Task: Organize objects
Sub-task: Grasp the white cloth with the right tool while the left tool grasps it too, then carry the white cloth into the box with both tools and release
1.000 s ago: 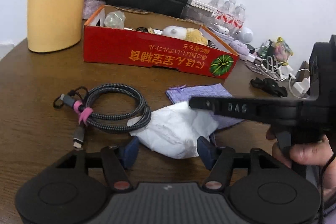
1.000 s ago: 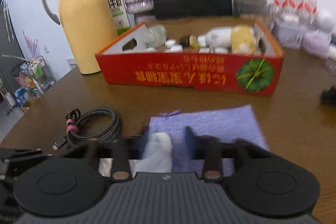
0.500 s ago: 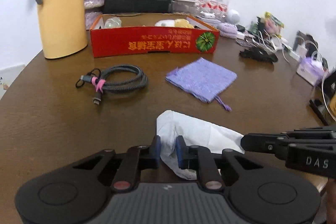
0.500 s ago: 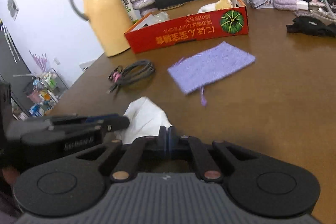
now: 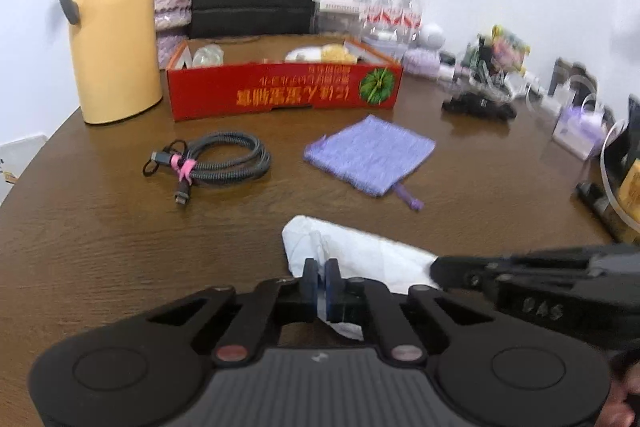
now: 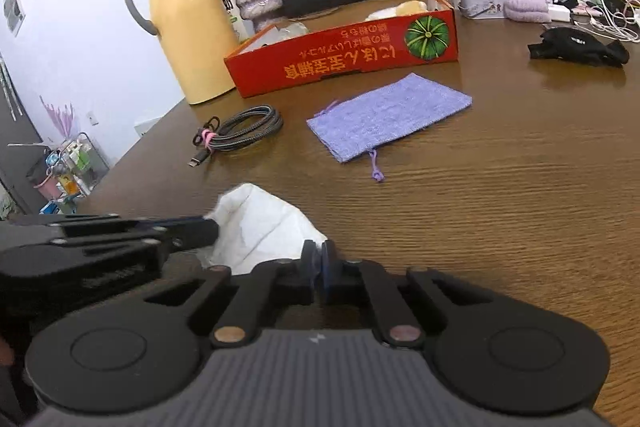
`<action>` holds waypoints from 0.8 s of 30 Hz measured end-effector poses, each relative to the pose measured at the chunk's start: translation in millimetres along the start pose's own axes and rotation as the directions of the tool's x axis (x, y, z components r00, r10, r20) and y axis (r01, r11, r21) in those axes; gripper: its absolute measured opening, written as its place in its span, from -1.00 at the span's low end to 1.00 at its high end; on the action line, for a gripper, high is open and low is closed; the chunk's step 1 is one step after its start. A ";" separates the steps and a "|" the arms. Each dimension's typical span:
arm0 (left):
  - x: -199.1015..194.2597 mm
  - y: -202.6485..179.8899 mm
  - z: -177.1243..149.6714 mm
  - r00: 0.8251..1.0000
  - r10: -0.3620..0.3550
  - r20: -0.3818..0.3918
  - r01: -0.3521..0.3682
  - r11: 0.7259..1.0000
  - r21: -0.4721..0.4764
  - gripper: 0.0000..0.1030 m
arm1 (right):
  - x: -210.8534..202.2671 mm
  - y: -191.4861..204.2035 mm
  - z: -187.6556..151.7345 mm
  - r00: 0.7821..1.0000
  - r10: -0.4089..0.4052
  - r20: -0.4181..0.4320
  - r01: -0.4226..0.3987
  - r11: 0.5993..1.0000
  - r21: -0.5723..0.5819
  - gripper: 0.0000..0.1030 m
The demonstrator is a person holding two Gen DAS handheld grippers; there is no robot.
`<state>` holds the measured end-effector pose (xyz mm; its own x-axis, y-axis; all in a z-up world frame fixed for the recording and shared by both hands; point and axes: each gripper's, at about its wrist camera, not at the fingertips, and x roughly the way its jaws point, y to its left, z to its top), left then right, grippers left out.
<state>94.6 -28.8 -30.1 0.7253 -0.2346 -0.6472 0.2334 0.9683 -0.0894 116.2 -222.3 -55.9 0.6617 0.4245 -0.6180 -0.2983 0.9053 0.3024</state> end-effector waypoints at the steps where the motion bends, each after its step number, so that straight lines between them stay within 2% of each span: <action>1: -1.5 0.6 2.2 1.000 -0.006 0.010 0.006 1.000 -0.003 -0.97 | -0.9 -0.1 0.1 1.000 -0.003 0.005 0.003 1.000 -0.001 -0.95; 6: -9.6 12.2 22.6 0.997 -0.049 0.067 0.053 0.996 -0.065 -0.98 | -9.5 6.5 8.2 0.998 -0.016 0.065 0.017 1.000 -0.016 -0.96; 9: -10.6 20.1 48.8 0.988 -0.083 0.131 0.092 0.994 -0.063 -0.98 | -13.0 7.9 24.1 0.994 -0.012 0.105 0.014 1.000 -0.025 -0.96; 12: 3.3 31.2 87.4 0.978 -0.104 0.182 0.111 0.993 -0.030 -0.98 | -9.2 6.3 56.6 0.990 0.001 0.142 0.004 0.999 -0.035 -0.96; 14: 19.0 39.5 119.6 0.974 -0.103 0.200 0.110 0.994 -0.023 -0.98 | -2.4 2.8 93.5 0.984 0.022 0.179 -0.013 0.999 -0.050 -0.96; 16: 40.4 47.9 156.0 0.971 -0.118 0.207 0.127 0.991 -0.031 -0.98 | 9.8 1.7 130.1 0.978 0.005 0.210 0.013 0.997 -0.082 -0.96; 18: 70.6 56.0 196.7 0.977 -0.099 0.188 0.111 0.992 -0.055 -0.98 | 30.5 -2.6 173.9 0.975 -0.002 0.222 0.023 0.996 -0.089 -0.96; 19: 85.6 58.8 212.6 0.980 -0.089 0.178 0.101 0.993 -0.056 -0.98 | 43.2 -4.2 192.6 0.977 -0.008 0.213 0.029 0.995 -0.096 -0.96; 21: 121.5 66.5 242.9 0.985 -0.023 0.174 0.033 0.998 -0.052 -0.98 | 77.2 -9.7 231.9 0.982 -0.026 0.189 0.043 0.995 -0.090 -0.96; 24: 174.1 85.5 267.2 0.995 0.021 0.099 -0.011 0.995 -0.102 -0.98 | 136.7 -18.9 278.0 0.994 -0.039 0.102 0.048 0.995 -0.090 -0.96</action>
<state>413.8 -9.9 51.8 0.7906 -0.2218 -0.5708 0.1582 0.9744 -0.1595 403.5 -185.8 55.7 0.7394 0.3850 -0.5523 -0.3270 0.9225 0.2053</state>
